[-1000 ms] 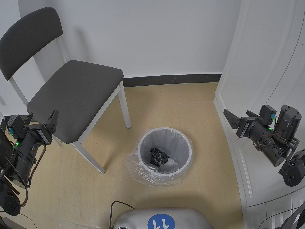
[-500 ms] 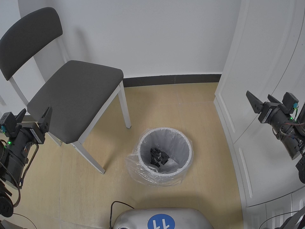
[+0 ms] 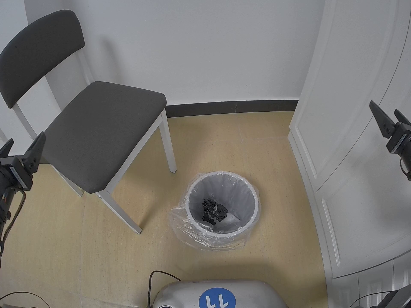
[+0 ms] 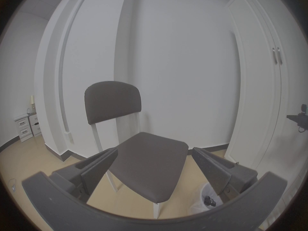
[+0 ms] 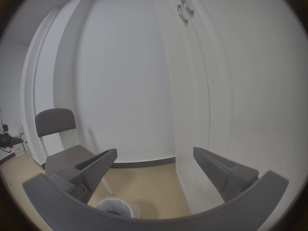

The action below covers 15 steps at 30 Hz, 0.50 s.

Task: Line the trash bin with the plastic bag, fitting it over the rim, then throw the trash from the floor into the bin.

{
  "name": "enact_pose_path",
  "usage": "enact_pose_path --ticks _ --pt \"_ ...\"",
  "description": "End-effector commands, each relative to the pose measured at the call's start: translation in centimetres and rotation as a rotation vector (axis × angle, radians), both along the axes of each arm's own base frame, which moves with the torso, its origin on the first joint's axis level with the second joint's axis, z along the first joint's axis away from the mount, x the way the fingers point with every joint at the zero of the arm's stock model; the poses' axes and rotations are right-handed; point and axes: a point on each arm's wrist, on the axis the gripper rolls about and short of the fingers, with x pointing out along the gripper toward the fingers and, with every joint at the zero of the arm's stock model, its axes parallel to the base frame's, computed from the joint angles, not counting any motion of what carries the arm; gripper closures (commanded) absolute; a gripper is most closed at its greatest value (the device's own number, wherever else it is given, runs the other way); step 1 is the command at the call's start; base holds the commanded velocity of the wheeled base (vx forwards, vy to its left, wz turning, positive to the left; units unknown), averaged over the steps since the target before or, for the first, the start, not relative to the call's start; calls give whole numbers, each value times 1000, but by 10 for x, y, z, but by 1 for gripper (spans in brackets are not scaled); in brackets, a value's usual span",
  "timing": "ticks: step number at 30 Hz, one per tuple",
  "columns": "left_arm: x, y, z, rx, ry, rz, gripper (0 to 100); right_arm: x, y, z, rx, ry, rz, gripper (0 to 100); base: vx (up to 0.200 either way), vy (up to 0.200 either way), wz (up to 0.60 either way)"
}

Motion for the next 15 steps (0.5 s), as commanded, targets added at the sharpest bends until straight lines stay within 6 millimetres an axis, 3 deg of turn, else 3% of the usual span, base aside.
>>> enact_pose_path --ticks 1,10,11,15 --pt "-21 5 10 -20 -77 -1 0 -25 -10 15 24 -86 -19 0 0 0 0" --pt "-33 8 14 -31 -125 1 0 -52 -19 20 45 -104 -76 0 0 0 0" --pt "-37 9 15 -34 -135 1 0 -67 -23 19 46 -107 -76 0 0 0 0" --pt "-44 11 14 -31 -125 -1 0 -87 -28 18 48 -110 -78 0 0 0 0"
